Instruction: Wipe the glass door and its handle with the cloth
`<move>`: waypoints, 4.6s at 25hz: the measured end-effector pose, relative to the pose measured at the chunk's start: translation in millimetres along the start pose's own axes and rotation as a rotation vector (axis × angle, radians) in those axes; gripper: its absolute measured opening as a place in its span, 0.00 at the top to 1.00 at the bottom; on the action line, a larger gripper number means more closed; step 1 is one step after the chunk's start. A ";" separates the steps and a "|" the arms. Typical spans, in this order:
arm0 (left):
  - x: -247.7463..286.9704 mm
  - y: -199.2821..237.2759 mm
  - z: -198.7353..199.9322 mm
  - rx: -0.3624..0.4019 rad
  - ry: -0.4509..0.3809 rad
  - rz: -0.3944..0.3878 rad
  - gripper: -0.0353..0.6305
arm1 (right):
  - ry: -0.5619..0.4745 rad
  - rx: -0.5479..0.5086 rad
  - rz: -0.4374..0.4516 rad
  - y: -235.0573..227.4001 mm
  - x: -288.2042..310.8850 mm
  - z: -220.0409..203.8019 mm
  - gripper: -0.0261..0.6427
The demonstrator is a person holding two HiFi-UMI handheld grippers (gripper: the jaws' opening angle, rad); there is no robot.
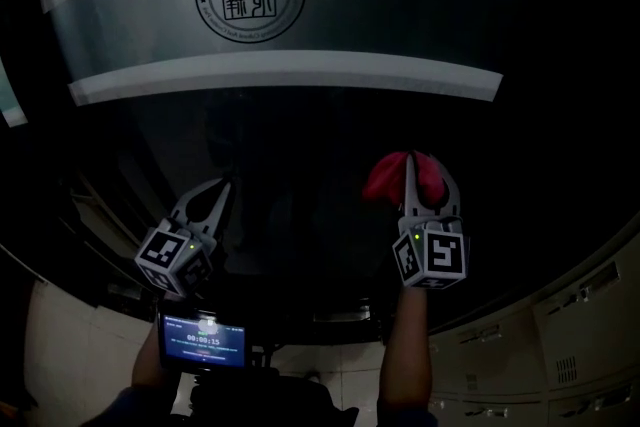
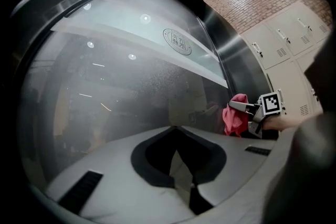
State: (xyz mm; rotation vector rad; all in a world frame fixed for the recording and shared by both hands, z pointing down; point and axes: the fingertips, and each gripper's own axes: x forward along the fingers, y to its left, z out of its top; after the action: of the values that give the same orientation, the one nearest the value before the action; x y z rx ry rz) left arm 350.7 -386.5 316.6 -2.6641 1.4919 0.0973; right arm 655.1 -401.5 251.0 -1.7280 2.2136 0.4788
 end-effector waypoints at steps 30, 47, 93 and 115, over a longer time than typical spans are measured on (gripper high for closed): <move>-116.2 108.4 5.4 0.035 0.010 0.064 0.93 | 0.057 0.206 0.571 442.9 67.3 -65.1 0.84; 1.1 -35.5 -18.4 -0.033 0.000 -0.101 0.93 | 0.140 0.034 0.157 98.1 -7.4 -96.7 0.84; -93.9 111.2 -41.5 0.007 0.078 0.051 0.93 | 0.153 0.238 0.562 455.0 37.5 -144.6 0.84; 24.7 -69.4 -58.6 -0.057 0.053 -0.115 0.93 | 0.247 0.022 -0.023 13.8 -68.8 -159.3 0.84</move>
State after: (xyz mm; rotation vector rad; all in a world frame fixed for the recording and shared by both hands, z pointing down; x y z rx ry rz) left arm 423.6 -377.6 375.5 -2.8120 1.3663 0.0622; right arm 654.1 -406.8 425.0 -1.8870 2.3502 0.2454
